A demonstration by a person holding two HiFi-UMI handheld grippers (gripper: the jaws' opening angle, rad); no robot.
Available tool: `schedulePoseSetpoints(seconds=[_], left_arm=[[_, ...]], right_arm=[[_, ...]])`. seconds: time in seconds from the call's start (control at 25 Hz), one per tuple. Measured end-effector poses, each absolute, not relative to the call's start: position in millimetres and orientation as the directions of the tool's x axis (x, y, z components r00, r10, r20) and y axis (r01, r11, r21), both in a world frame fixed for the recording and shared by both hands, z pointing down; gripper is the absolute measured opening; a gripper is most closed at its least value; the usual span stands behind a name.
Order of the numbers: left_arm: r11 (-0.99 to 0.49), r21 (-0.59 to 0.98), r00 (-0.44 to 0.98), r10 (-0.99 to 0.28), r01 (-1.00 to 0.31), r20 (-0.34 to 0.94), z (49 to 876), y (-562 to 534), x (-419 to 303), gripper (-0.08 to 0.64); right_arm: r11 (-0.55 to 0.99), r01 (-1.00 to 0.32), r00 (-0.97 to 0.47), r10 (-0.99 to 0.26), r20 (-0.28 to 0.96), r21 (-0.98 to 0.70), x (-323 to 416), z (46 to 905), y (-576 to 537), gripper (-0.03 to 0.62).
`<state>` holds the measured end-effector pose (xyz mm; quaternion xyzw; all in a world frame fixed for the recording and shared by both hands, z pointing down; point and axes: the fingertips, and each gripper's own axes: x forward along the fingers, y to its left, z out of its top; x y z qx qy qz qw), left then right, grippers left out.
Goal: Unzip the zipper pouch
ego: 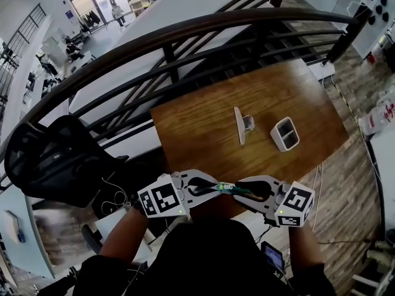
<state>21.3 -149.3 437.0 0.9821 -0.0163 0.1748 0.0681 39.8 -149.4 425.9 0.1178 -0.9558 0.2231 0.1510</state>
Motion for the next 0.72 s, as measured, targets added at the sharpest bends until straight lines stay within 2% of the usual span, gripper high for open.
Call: schedulePoseSetpoints(seconds=[0.12,0.32,0.52,0.72], left_arm=[[-0.991,0.130,0.935,0.006,-0.043,0.354,439,-146,23,0.016],[-0.993,0.118,0.925,0.018,-0.029,0.380,445,-142,21,0.016],[-0.997,0.080,0.901,0.015,-0.022,0.433,454,-141,21,0.015],[-0.999,0.036,0.889,-0.008,-0.028,0.458,459,-144,18,0.016]], right_arm=[[0.837,-0.282,-0.942,-0.149,0.300,-0.469,34,424,-150,0.113],[0.818,-0.272,-0.942,-0.118,0.314,-0.507,27,432,-146,0.108],[0.810,-0.298,-0.926,-0.117,0.358,-0.506,29,436,-147,0.050],[0.732,-0.349,-0.916,-0.135,0.378,-0.585,28,442,-149,0.044]])
